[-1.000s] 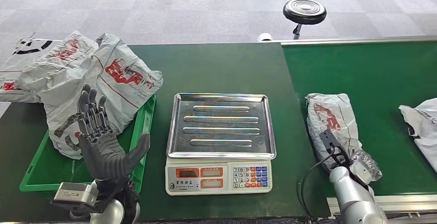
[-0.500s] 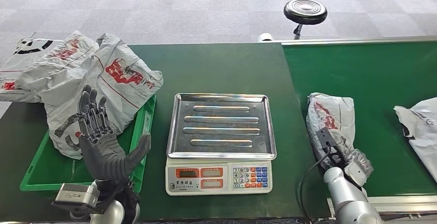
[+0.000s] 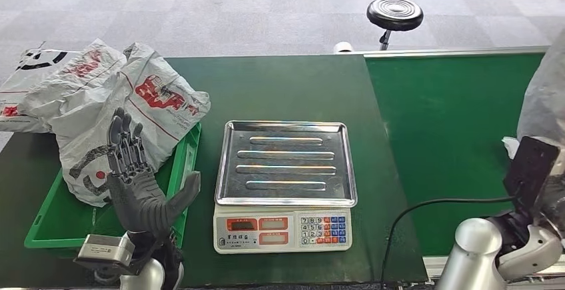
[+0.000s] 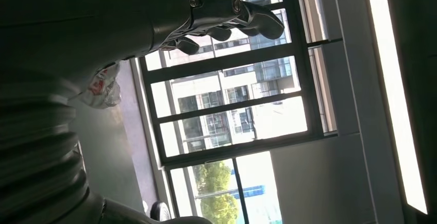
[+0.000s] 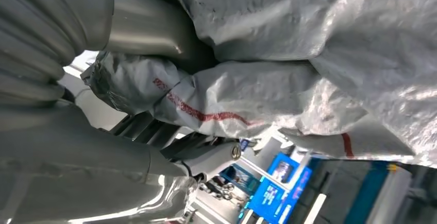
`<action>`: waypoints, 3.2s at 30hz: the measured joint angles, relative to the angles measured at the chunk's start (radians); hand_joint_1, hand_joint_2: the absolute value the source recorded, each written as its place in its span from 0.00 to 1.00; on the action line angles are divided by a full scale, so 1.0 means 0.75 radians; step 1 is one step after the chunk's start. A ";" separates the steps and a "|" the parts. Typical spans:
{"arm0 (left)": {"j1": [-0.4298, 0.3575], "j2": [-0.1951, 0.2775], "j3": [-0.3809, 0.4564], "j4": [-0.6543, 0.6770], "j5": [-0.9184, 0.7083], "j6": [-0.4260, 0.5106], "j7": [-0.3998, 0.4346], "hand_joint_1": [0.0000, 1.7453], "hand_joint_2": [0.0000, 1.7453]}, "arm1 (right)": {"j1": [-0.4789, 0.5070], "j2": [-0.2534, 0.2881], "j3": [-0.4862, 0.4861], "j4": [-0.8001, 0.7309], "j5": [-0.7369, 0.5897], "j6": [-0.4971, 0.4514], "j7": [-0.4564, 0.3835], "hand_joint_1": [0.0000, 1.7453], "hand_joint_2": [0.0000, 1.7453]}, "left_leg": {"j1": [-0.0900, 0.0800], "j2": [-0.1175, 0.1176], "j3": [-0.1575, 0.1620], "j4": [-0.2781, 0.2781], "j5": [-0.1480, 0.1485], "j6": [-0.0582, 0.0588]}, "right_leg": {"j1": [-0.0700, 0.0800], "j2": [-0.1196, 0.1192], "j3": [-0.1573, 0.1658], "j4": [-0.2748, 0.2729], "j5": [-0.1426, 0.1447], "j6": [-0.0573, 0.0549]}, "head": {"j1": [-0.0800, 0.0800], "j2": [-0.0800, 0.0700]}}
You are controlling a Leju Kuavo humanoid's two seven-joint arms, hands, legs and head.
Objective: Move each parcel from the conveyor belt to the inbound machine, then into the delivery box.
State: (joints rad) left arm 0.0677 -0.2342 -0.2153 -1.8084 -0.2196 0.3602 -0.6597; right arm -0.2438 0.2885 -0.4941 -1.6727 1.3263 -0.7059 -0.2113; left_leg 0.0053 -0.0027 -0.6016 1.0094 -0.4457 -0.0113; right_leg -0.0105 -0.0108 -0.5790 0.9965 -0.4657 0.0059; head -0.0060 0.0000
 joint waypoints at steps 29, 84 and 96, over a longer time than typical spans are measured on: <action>-0.112 0.045 -0.056 0.116 0.083 0.016 -0.055 0.00 1.00 | -0.071 -0.074 1.260 0.653 -0.126 0.539 0.163 0.00 0.50 | 0.002 0.004 -0.001 -0.001 0.003 -0.005 | 0.003 0.007 -0.004 0.002 0.003 -0.005 | 0.000 0.000; -0.976 0.005 -0.110 1.662 -1.338 -0.341 0.571 1.00 1.00 | 0.105 -0.171 1.075 -0.163 -1.290 1.111 -0.644 0.00 1.00 | -0.001 -0.009 0.013 0.000 0.005 0.001 | -0.001 -0.007 0.018 0.000 0.001 0.002 | 0.000 0.000; -1.011 -0.003 -0.134 1.715 -1.336 -0.341 0.564 1.00 1.00 | 0.118 -0.171 1.063 -0.165 -1.283 1.103 -0.645 0.00 1.00 | -0.002 -0.008 0.015 0.000 0.005 0.002 | -0.002 -0.005 0.018 0.000 0.002 0.003 | 0.000 0.000</action>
State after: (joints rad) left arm -0.6909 -0.2361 -0.3161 -0.5223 -1.2219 0.1041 -0.2363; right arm -0.1553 0.1600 0.3030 -1.7963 0.3643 0.1211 -0.6954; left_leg 0.0040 -0.0085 -0.5906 1.0091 -0.4417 -0.0100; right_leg -0.0118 -0.0149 -0.5657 0.9967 -0.4641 0.0083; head -0.0061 0.0000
